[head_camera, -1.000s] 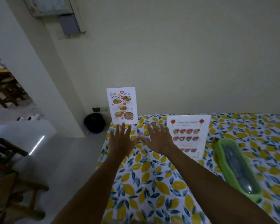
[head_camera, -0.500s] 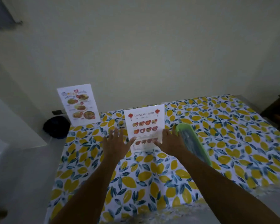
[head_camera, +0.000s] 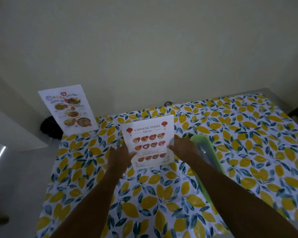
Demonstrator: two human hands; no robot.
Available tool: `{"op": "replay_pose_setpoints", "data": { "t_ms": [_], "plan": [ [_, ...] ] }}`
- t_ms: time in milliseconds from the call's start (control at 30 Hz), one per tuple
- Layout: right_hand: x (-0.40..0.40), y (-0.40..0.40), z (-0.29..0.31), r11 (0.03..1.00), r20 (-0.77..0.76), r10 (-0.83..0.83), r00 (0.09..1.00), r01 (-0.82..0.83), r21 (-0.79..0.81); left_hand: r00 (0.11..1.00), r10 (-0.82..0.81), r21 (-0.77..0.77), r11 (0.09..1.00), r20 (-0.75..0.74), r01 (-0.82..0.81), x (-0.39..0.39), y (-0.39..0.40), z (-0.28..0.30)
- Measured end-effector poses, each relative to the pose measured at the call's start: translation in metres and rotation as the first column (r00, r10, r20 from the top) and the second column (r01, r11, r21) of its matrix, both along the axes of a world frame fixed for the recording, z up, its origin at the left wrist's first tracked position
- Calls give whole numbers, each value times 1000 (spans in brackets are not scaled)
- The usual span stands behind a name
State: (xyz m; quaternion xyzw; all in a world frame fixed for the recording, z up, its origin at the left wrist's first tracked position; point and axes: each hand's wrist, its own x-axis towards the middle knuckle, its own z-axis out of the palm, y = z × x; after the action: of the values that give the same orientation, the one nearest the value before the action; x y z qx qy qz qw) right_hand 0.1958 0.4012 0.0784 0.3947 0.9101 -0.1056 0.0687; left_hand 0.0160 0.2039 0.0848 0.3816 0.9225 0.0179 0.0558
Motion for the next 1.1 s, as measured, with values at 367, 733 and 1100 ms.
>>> {"op": "replay_pose_setpoints", "data": {
  "t_ms": [367,733,1100],
  "plan": [
    [20,95,56,997,-156,37,987,-25,76,991,31,101,995,-127,-19,19,91,62],
    [159,257,122,970,-180,-35,983,76,230,974,-118,223,962,-192,160,137,266,110],
    [294,352,130,894,-176,-320,931,358,271,895,-393,229,870,-211,436,224,416,118]
  ]
}}
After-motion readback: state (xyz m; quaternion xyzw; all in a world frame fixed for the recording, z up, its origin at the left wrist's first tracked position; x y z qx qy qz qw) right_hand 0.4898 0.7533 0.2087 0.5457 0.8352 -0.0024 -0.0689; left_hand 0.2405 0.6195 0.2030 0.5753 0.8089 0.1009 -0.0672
